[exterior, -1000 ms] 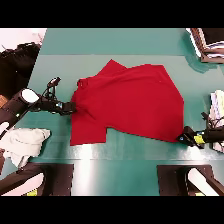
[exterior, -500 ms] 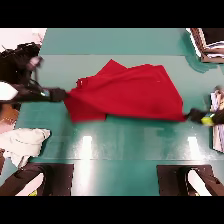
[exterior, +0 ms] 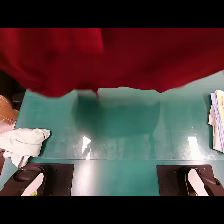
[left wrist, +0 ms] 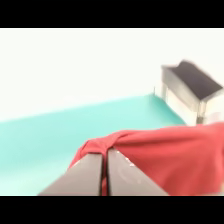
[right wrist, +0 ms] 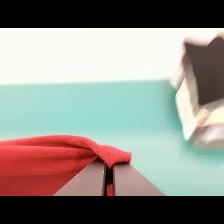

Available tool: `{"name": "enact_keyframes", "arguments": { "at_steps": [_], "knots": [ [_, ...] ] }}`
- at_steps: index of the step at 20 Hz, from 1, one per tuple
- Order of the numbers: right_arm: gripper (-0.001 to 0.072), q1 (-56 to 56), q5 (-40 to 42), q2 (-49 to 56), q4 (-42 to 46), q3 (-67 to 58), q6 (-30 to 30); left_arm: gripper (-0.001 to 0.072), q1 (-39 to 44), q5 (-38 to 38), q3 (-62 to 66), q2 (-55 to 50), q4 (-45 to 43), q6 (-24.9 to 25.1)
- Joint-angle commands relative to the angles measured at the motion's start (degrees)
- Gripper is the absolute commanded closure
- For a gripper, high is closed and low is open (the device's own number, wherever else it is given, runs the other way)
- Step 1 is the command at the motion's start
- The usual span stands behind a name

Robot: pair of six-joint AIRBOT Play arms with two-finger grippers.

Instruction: Fold the shirts.

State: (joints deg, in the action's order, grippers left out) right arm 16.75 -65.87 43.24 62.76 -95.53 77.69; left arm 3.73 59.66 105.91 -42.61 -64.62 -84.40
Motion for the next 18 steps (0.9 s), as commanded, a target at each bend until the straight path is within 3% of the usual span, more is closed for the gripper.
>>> {"name": "enact_keyframes", "arguments": {
  "at_steps": [1, 4, 7, 14, 18],
  "knots": [
    [0.0694, 5.20, -1.25, -0.07, 0.42, -12.61, -0.68, 0.0686, -0.07, -1.68, 14.49, 0.35, -1.11, -0.85],
    [0.0695, 7.98, -5.77, 3.08, 0.26, -19.65, -0.63, 0.0686, -0.07, -2.73, 16.26, 0.22, -1.97, -0.85],
    [0.0695, 8.00, -9.92, 8.33, -0.33, -23.43, 0.68, 0.0686, -0.07, 0.96, 11.96, -1.75, -5.88, -1.53],
    [0.0695, 2.93, -18.99, 22.05, -1.09, -6.05, 0.92, 0.0684, -0.07, 15.76, -5.70, -17.79, -7.02, -2.56],
    [0.0695, -4.76, -17.53, 33.35, 4.55, 3.63, 0.92, 0.0684, -0.07, 14.67, -14.10, -30.03, -7.06, -0.46]
  ]
}}
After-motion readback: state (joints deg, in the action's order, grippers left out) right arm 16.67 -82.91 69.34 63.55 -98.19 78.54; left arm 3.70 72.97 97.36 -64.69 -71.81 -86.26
